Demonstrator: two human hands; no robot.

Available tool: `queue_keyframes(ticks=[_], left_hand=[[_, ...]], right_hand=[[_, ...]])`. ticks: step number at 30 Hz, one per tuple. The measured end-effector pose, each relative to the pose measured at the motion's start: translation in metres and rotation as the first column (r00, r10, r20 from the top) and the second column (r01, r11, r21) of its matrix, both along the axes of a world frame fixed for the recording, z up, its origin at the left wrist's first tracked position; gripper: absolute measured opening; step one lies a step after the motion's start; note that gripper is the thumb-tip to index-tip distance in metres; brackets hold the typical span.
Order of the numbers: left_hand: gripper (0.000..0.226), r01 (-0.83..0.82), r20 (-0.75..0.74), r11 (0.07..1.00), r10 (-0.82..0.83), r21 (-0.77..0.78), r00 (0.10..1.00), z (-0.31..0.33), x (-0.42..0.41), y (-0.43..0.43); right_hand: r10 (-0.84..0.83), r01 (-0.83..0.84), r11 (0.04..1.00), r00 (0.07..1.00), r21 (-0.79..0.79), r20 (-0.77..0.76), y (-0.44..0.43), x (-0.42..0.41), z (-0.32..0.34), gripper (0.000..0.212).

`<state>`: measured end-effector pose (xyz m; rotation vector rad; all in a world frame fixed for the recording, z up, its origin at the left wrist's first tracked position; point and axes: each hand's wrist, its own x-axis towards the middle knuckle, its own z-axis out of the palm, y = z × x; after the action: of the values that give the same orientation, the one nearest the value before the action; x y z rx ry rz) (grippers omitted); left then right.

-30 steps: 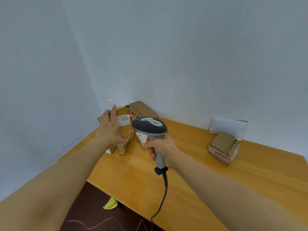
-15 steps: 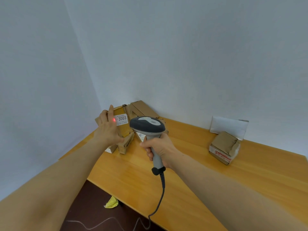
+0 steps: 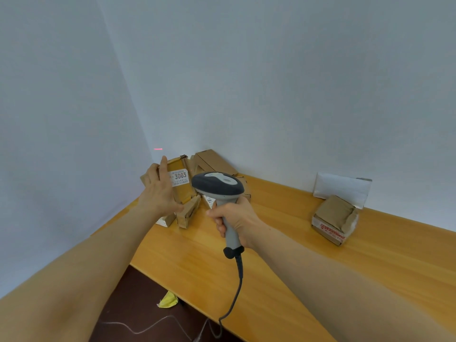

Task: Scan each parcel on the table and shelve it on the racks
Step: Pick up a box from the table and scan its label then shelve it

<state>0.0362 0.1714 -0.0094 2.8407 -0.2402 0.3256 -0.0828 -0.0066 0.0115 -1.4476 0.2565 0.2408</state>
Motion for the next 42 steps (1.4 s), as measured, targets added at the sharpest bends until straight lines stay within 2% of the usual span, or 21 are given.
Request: queue_keyframes(ticks=[12,15,17,20,24,26,29,33,35,39,42], left_hand=[[0.139,-0.048,-0.011,0.999,0.048,0.002,0.999,-0.001,-0.009,0.002],[0.140,-0.065,-0.016,0.997,0.065,-0.034,0.998,-0.001,-0.016,0.006],[0.141,-0.094,-0.035,0.987,0.090,-0.127,0.995,-0.005,-0.023,0.010],[0.146,-0.196,-0.105,0.909,0.169,-0.367,0.980,-0.013,-0.037,0.018],[0.149,-0.376,-0.250,0.700,0.281,-0.607,0.927,-0.030,-0.071,0.034],[0.146,-0.423,-0.284,0.621,0.315,-0.660,0.906,-0.037,-0.094,0.047],[0.144,-0.419,-0.295,0.583,0.300,-0.696,0.907,-0.044,-0.133,0.073],[0.147,-0.372,-0.259,0.628,0.267,-0.684,0.928,-0.039,-0.192,0.116],[0.141,-0.358,-0.224,0.667,0.282,-0.653,0.933,-0.035,-0.226,0.140],[0.128,-0.285,-0.065,0.765,0.305,-0.577,0.950,-0.032,-0.312,0.194],[0.106,-0.303,0.013,0.786,0.368,-0.539,0.930,-0.032,-0.389,0.245]], right_hand=[[0.060,-0.060,0.998,0.998,0.016,-0.012,0.001,0.004,-0.005,0.017],[0.088,-0.087,0.993,0.996,0.080,-0.010,0.002,0.003,-0.009,0.017],[0.088,-0.088,0.984,0.996,0.153,0.006,0.001,0.005,-0.012,0.014],[0.051,-0.039,0.969,0.998,0.245,-0.046,0.001,0.015,-0.023,0.011],[0.024,0.055,0.943,0.973,0.329,-0.230,0.009,0.027,-0.052,0.013],[0.056,0.064,0.940,0.939,0.334,-0.340,0.022,0.027,-0.068,0.029],[0.168,0.006,0.931,0.881,0.365,-0.443,0.053,0.018,-0.081,0.056],[0.352,-0.071,0.864,0.793,0.498,-0.498,0.109,-0.013,-0.080,0.080],[0.377,-0.060,0.846,0.771,0.530,-0.514,0.144,-0.032,-0.076,0.084],[0.417,-0.102,0.810,0.793,0.578,-0.444,0.226,-0.093,-0.065,0.050],[0.470,-0.192,0.816,0.770,0.546,-0.431,0.291,-0.154,-0.063,0.033]])
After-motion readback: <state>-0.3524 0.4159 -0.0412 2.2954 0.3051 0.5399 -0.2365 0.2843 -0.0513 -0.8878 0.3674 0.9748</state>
